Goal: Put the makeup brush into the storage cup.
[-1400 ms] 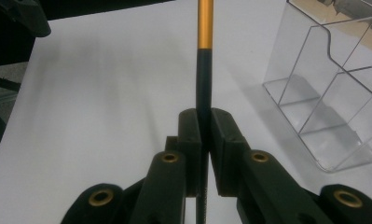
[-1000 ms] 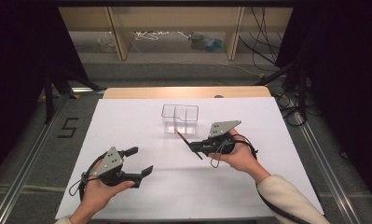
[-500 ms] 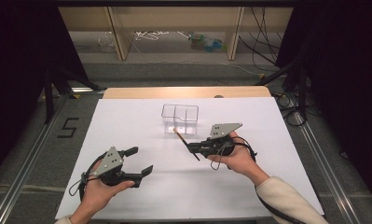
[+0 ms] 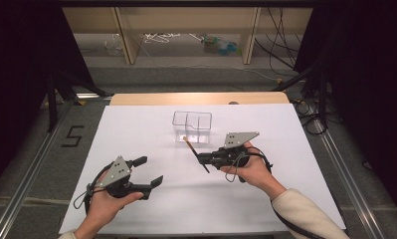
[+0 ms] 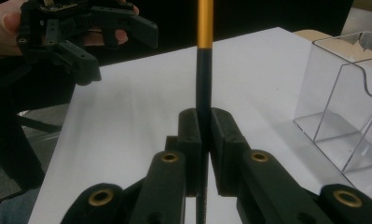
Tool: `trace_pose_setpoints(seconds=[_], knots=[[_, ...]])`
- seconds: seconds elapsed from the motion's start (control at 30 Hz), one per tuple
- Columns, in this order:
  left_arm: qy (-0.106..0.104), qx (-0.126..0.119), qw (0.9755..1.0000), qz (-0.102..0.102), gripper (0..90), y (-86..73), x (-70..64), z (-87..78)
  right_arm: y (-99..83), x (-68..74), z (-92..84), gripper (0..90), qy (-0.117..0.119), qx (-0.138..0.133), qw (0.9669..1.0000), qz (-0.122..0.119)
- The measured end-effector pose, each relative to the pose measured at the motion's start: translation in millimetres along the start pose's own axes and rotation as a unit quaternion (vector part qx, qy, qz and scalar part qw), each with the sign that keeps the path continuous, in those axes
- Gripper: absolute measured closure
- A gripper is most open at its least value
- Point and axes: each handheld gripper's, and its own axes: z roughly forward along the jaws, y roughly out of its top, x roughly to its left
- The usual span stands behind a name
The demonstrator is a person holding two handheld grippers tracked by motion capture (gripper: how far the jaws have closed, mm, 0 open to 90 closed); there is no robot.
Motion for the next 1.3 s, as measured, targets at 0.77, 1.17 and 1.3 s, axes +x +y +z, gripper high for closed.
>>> trace_pose_setpoints(seconds=[0.77,1.17,1.3], knots=[[-0.029,-0.023,0.9988,-0.032,17.8,7.4,-8.0,10.8,2.0,3.3,4.6,83.7,0.006,-0.01,0.9999,-0.002],[-0.069,-0.045,0.9952,-0.053,28.2,24.6,-18.0,47.2,4.7,4.9,5.1,83.7,0.003,-0.025,0.9997,0.0],[-0.073,-0.05,0.9933,-0.074,32.8,28.9,-20.6,60.2,4.8,5.4,3.8,83.7,0.007,-0.018,0.9998,0.005]])
